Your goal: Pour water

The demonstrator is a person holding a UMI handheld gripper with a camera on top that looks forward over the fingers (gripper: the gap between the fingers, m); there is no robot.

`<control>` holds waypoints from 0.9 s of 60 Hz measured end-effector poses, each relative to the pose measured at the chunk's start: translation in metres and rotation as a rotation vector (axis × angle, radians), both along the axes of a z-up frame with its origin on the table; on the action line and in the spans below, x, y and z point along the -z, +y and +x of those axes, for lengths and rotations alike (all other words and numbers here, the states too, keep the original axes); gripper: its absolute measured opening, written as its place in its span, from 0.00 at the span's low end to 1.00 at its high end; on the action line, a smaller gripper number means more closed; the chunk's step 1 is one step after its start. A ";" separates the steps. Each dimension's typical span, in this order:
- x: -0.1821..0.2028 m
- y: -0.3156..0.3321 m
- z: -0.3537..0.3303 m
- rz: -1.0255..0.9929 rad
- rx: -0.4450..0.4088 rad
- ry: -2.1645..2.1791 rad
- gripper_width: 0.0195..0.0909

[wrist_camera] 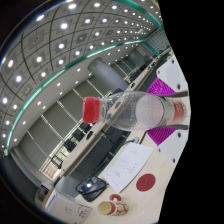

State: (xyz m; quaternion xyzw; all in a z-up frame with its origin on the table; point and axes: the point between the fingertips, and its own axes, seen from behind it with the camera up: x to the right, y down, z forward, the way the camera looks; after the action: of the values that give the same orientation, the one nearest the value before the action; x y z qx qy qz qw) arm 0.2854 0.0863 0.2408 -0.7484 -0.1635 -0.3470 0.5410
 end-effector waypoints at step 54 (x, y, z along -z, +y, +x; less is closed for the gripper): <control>0.050 0.108 -0.218 -0.242 -0.273 -1.255 0.24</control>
State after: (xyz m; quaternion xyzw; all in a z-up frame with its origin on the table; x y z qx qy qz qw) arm 0.0674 0.1940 0.1906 -0.4318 -0.5797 -0.6254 0.2940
